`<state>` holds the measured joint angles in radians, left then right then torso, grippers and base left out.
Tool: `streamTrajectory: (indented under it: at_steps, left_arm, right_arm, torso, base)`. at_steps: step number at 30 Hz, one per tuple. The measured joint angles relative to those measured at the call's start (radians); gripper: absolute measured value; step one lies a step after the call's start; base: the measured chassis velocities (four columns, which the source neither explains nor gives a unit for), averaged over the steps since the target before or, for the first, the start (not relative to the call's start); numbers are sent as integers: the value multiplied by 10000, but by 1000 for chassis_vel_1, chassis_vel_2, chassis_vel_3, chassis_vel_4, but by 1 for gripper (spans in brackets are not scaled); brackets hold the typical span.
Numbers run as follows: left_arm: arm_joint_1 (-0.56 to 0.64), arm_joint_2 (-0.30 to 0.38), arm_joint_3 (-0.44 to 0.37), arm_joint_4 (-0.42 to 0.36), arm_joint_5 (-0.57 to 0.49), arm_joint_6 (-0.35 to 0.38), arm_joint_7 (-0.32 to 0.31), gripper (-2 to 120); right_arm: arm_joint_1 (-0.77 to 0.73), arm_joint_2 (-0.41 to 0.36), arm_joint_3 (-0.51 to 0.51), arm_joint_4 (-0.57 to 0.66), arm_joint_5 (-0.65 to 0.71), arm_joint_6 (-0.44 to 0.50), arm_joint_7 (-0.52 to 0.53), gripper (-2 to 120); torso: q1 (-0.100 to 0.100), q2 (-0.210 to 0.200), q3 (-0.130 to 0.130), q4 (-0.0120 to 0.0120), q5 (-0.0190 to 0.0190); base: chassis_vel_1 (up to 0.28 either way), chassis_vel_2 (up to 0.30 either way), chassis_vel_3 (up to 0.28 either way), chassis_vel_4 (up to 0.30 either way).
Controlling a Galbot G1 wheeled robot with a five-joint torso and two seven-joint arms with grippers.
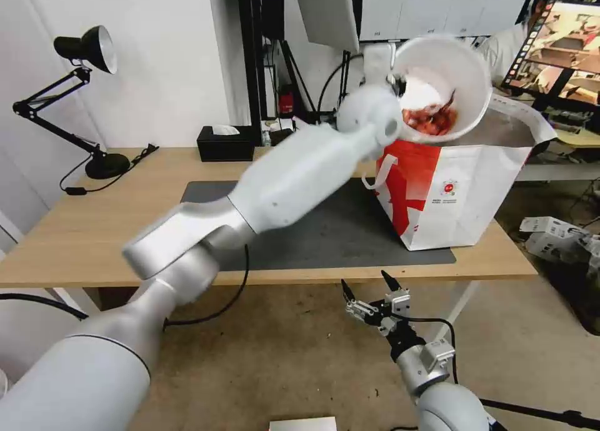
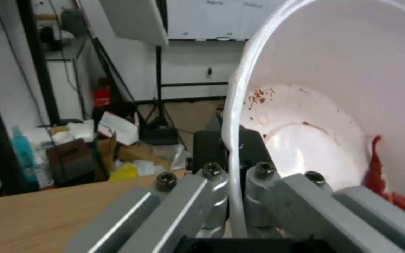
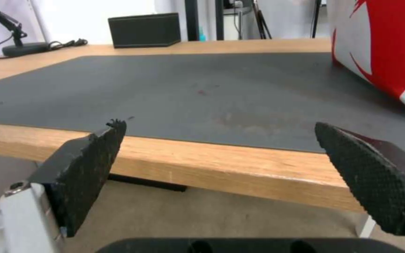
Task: Pick up the trash from the table and place it into the takeout bag.
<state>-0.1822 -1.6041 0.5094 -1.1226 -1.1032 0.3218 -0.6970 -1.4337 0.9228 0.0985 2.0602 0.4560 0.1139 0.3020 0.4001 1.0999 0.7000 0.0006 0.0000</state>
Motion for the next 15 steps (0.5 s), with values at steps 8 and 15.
streamTrajectory:
  at_steps: [8,15]
  left_arm:
    - [234,67,101,-236,271,-61,614,0]
    - [106,93,435,-339,819,-401,2222,0]
  right_arm:
    - [0,0,0,0,0,0,0,100]
    - [0,0,0,0,0,0,0,100]
  torso:
    - [-1,1,-1,-5,0]
    - [-1,1,0,-6,0]
  base:
    - [0,0,0,0]
    - [0,0,0,0]
